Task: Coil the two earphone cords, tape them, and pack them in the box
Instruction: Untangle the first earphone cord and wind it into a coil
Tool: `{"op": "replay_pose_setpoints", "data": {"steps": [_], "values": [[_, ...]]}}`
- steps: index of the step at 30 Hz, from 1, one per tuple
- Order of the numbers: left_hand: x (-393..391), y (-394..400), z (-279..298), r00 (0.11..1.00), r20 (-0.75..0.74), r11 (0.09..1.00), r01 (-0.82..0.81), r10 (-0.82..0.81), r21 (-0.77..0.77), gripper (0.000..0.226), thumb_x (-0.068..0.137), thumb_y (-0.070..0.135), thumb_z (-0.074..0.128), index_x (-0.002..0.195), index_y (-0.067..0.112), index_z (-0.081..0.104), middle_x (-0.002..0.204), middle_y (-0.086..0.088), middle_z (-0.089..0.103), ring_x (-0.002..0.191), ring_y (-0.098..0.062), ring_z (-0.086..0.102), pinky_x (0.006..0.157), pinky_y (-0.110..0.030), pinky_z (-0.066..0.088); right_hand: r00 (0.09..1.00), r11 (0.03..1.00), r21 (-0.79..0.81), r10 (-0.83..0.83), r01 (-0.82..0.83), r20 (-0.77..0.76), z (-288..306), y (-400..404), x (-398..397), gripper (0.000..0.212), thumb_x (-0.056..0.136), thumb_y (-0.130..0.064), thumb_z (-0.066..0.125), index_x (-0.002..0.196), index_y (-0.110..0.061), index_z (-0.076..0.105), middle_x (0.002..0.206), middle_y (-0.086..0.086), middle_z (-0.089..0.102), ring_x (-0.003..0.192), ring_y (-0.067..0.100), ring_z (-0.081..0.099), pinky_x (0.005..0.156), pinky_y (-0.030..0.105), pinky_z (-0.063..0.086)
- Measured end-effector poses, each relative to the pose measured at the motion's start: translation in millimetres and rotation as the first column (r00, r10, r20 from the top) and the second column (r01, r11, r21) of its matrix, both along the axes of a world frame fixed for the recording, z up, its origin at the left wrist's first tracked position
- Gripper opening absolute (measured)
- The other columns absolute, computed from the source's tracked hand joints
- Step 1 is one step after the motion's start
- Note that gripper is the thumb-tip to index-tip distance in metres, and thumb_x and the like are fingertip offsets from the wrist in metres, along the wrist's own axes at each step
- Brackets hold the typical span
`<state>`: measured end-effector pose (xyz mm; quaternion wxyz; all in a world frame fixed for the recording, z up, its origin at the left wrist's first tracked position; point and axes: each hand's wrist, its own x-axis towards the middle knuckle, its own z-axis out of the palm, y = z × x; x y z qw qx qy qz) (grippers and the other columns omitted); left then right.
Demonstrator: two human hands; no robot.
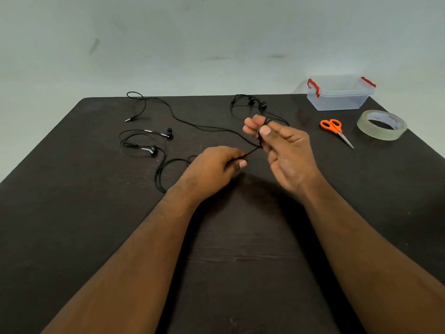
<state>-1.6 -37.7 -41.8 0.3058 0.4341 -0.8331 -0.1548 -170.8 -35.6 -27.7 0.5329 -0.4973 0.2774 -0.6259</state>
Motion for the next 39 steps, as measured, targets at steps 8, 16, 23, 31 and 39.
{"op": "replay_pose_setpoints", "data": {"steps": [8,16,23,31,39], "values": [[11,-1,10,0.992,-0.066,0.964,-0.116,0.103,-0.241,0.013,0.091,0.020,0.062,0.086,0.010,0.067,0.075,0.003,0.055,0.070,-0.012,0.049,0.064,-0.028,0.040,0.471,0.953,-0.301,-0.275,0.022,-0.838,-19,-12,-8,0.020,0.089,-0.019,0.061,0.083,-0.004,0.072,0.068,0.016,0.067,0.068,0.028,0.066,0.101,0.032,0.045],[8,3,12,0.907,-0.417,0.969,-0.153,0.060,-0.194,0.009,0.087,0.001,0.061,0.082,0.006,0.066,0.077,-0.002,0.062,0.074,-0.009,0.057,0.069,-0.017,0.044,0.868,0.928,0.244,0.354,-0.281,-0.347,3,15,13,0.014,0.095,-0.002,0.051,0.097,0.001,0.064,0.085,0.011,0.070,0.071,0.018,0.068,0.073,0.030,0.058],[5,7,15,0.731,-0.682,0.976,0.137,0.014,0.168,0.019,0.096,0.010,0.054,0.082,0.014,0.066,0.076,0.010,0.066,0.070,-0.003,0.059,0.063,-0.019,0.047,0.844,0.807,0.255,0.529,-0.532,0.085,6,22,15,0.016,0.090,-0.006,0.050,0.097,-0.002,0.063,0.083,0.011,0.069,0.075,0.021,0.069,0.086,0.046,0.055],[-4,6,2,0.979,-0.203,0.992,0.019,0.006,0.124,0.019,0.093,0.012,0.058,0.078,0.021,0.063,0.063,0.015,0.056,0.059,0.007,0.052,0.062,-0.014,0.038,0.893,0.955,0.116,0.207,-0.274,0.399,7,10,14,0.019,0.093,-0.001,0.043,0.092,-0.006,0.062,0.082,0.008,0.069,0.080,0.020,0.068,0.099,0.042,0.047],[8,3,2,0.972,-0.029,0.972,-0.233,0.232,-0.015,0.013,0.091,0.035,0.060,0.090,0.024,0.068,0.078,0.009,0.067,0.077,-0.016,0.064,0.070,-0.039,0.053,0.686,0.951,-0.302,-0.260,0.061,-0.679,-7,-2,-3,0.013,0.092,0.000,0.050,0.092,-0.004,0.063,0.090,0.001,0.068,0.087,0.002,0.065,0.083,0.014,0.046]]}}
